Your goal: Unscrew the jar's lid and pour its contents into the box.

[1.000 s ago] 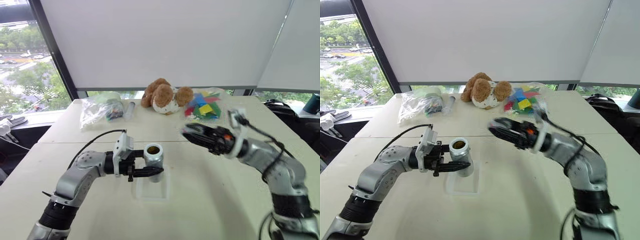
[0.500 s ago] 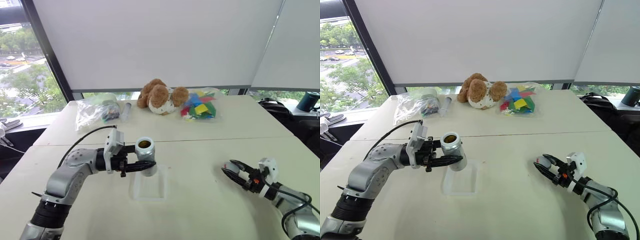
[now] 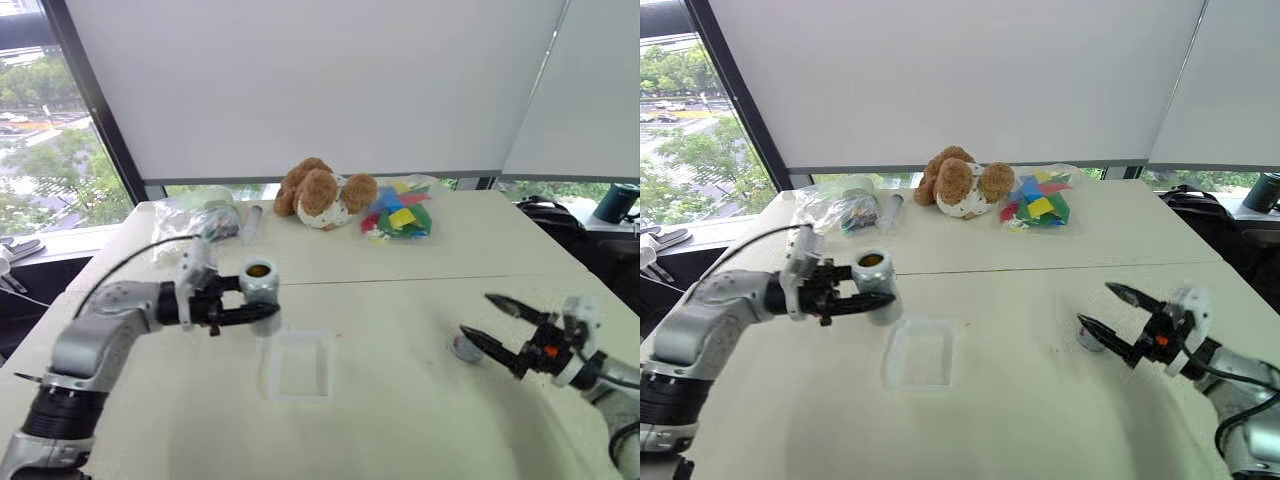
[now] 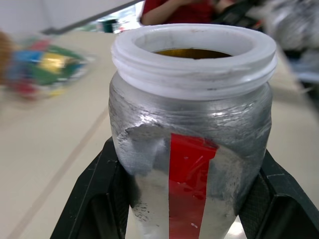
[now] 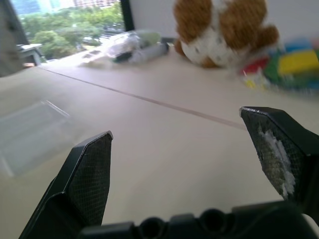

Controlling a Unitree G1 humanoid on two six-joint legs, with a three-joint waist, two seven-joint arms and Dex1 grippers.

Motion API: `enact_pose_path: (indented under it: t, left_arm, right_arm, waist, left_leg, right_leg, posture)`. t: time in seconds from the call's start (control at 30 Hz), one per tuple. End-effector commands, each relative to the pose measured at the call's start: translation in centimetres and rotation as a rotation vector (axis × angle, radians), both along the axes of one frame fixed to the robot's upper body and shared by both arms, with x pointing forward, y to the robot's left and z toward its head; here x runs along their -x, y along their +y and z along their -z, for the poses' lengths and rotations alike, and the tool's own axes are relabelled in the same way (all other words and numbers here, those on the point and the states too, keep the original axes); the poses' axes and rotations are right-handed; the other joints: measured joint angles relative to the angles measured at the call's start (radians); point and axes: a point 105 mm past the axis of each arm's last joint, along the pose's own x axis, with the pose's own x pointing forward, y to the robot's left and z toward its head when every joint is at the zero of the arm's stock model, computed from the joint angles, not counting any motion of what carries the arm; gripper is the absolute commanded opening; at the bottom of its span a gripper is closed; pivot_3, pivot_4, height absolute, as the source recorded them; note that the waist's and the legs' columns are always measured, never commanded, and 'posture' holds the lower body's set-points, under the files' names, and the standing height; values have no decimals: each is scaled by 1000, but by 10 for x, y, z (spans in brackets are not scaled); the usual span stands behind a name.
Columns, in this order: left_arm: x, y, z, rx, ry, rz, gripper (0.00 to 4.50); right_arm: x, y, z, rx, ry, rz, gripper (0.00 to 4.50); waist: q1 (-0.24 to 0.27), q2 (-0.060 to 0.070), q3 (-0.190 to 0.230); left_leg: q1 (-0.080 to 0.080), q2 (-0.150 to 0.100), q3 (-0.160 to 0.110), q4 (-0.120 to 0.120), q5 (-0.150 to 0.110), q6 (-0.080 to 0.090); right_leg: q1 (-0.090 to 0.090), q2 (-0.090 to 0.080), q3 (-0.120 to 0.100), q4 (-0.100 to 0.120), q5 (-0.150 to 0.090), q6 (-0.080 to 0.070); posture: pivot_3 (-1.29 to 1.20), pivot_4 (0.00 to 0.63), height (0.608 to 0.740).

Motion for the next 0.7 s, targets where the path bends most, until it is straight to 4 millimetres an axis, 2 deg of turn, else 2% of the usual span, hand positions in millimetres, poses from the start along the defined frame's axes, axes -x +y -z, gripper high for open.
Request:
enact_pose_path:
  t: [0.03, 0.17, 0.3, 0.47, 0.6, 0.7]
  left_arm:
    - [-12, 22, 2, -135, -171, -144, 2103]
    - [-15, 18, 9, -205, -331, -185, 2103]
    - [-16, 5, 12, -287, -512, -204, 2103]
    - [-19, -6, 10, -419, -761, -263, 2103]
    - [-18, -17, 8, -525, -1084, -300, 2103]
    - [-21, -24, 9, -564, -1256, -324, 2103]
  right_arm:
    - [27, 52, -9, 51, 2, -251, 4455]
    - [37, 88, -4, 80, -6, -379, 4455]
    - [33, 106, -1, 55, 7, -415, 4455]
    - [24, 111, 4, 56, 26, -408, 4455]
    - [20, 110, 6, 48, 34, -387, 4455]
    - [19, 109, 8, 40, 40, -371, 4455]
  waist:
    - [2, 0, 0]
    - [6, 0, 0]
    - [22, -1, 0]
    - [27, -1, 0]
    - [27, -1, 0]
    - [27, -1, 0]
  left_leg:
    - [0, 0, 0, 0, 0, 0]
    - [-1, 0, 0, 0, 0, 0]
    - [-1, 0, 0, 1, 0, 0]
    - [-2, -1, 0, 1, -1, 1]
    - [-2, -1, 0, 1, -1, 1]
    - [-2, -1, 0, 1, -1, 1]
  right_leg:
    - [0, 0, 0, 0, 0, 0]
    - [1, -1, 0, -4, 0, 0]
    - [4, -1, 0, -10, 0, -1]
    - [4, -1, -1, -11, 1, -1]
    - [4, -1, -1, -11, 1, 0]
    - [4, -1, -1, -11, 2, 1]
  posture:
    - [0, 150, 740]
    - [0, 150, 740]
    - [0, 150, 740]
    - [0, 150, 740]
    - [0, 150, 740]
    - [0, 150, 740]
